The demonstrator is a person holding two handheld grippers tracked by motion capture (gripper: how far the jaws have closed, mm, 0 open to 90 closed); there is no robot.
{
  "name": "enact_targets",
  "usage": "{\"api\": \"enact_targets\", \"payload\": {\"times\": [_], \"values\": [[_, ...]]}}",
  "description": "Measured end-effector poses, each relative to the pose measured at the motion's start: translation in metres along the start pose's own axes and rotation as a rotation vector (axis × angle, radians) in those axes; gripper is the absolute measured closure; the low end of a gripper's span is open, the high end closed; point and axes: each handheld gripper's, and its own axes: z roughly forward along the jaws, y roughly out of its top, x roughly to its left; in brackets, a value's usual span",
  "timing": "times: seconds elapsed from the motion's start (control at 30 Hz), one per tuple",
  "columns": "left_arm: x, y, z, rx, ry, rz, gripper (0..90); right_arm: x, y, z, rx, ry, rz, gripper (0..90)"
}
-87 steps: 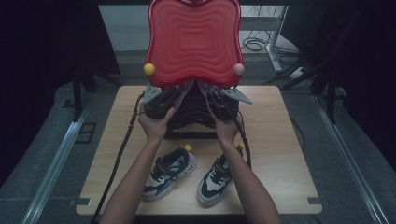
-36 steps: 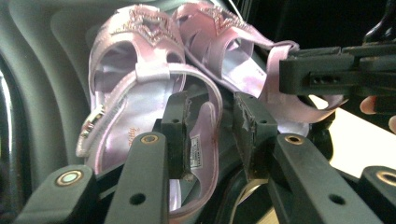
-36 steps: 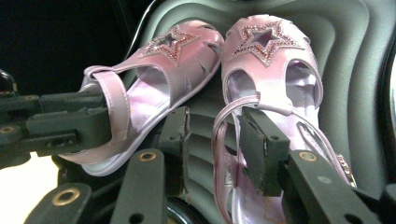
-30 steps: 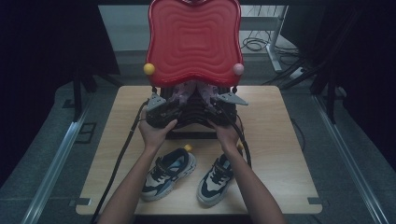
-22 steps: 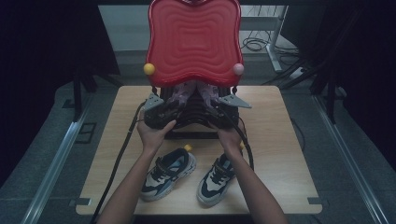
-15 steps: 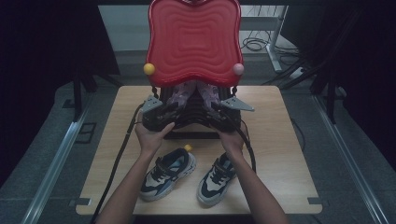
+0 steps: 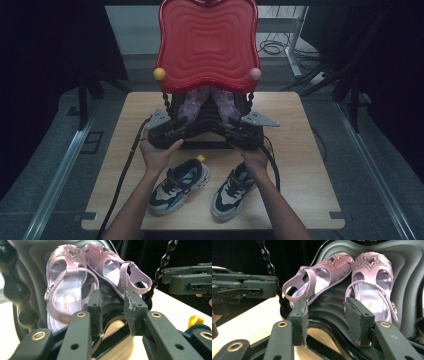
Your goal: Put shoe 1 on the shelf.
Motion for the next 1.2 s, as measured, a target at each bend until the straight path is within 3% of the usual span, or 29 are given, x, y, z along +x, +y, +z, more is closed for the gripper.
{"api": "enact_targets", "payload": {"times": [0.23, 0.53, 0.9, 1.2], "values": [[-0.001, -0.009, -0.009, 0.014, -0.019, -0.024, 67.2, -0.002, -0.008, -0.012, 0.004, 0.025, 0.003, 53.3], [-0.008, -0.026, -0.031, 0.003, -0.009, -0.032, 66.8, 0.007, -0.015, -0.032, -0.006, 0.036, -0.054, 52.0], [-0.013, -0.043, -0.061, 0.014, -0.004, -0.059, 64.3, 0.005, -0.028, -0.053, -0.002, 0.093, -0.044, 49.6], [-0.013, -0.054, -0.071, 0.031, -0.037, -0.078, 62.6, 0.001, -0.041, -0.062, 0.046, 0.089, -0.047, 49.0]]}}
